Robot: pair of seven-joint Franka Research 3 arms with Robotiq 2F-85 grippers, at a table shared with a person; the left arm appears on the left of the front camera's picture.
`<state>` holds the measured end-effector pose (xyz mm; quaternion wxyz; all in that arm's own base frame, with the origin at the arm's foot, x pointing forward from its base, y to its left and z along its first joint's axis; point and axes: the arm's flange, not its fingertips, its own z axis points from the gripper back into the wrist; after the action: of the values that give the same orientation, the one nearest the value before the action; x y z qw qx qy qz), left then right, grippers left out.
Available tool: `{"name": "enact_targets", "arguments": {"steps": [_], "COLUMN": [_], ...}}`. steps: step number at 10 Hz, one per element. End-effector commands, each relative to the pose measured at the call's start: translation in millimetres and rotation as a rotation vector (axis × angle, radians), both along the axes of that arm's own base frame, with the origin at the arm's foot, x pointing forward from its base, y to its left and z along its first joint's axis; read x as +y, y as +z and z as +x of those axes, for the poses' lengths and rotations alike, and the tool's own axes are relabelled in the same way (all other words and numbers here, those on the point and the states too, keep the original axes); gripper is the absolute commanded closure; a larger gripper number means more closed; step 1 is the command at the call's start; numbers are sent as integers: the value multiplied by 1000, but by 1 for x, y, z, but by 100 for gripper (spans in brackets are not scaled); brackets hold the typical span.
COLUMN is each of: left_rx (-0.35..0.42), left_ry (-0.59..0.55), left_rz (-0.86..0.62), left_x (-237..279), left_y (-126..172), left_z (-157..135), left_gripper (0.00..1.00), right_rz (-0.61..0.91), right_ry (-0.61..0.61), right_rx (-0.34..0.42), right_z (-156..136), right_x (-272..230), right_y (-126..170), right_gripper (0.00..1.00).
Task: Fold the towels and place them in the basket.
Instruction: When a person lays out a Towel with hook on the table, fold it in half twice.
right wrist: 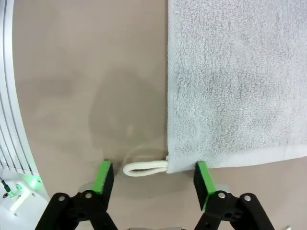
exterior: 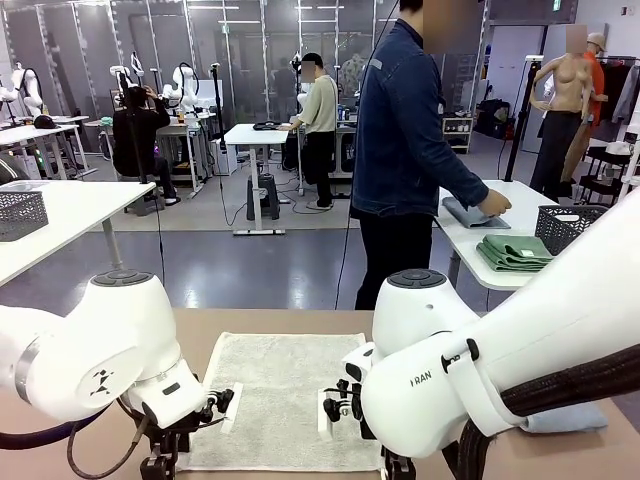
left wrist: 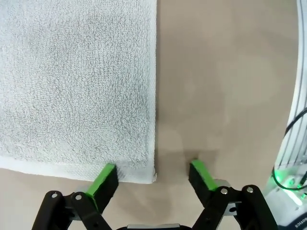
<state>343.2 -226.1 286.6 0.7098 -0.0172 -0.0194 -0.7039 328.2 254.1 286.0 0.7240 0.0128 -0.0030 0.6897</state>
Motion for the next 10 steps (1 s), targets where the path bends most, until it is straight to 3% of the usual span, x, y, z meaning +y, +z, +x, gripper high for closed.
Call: {"name": "enact_targets", "arguments": {"steps": [1, 2, 4, 10], "left_rx": [32, 29, 25, 33], "left_ry": [-9, -9, -9, -19], "left_rz": [-13, -13, -12, -43], "left_x": [24, 24, 24, 27], "left_y": [-10, -9, -6, 10], "left_z": [-30, -31, -33, -36], "left_gripper": [100, 100, 97, 100], "right_rz": [19, 18, 15, 16], "right_ry": [30, 32, 34, 28], "right_rx": [-4, -4, -5, -12], "right_z": [-2, -2, 0, 2], "right_x": [-4, -4, -3, -2], "right_y": [-4, -3, -1, 7], "right_gripper": [89, 100, 100, 100]}}
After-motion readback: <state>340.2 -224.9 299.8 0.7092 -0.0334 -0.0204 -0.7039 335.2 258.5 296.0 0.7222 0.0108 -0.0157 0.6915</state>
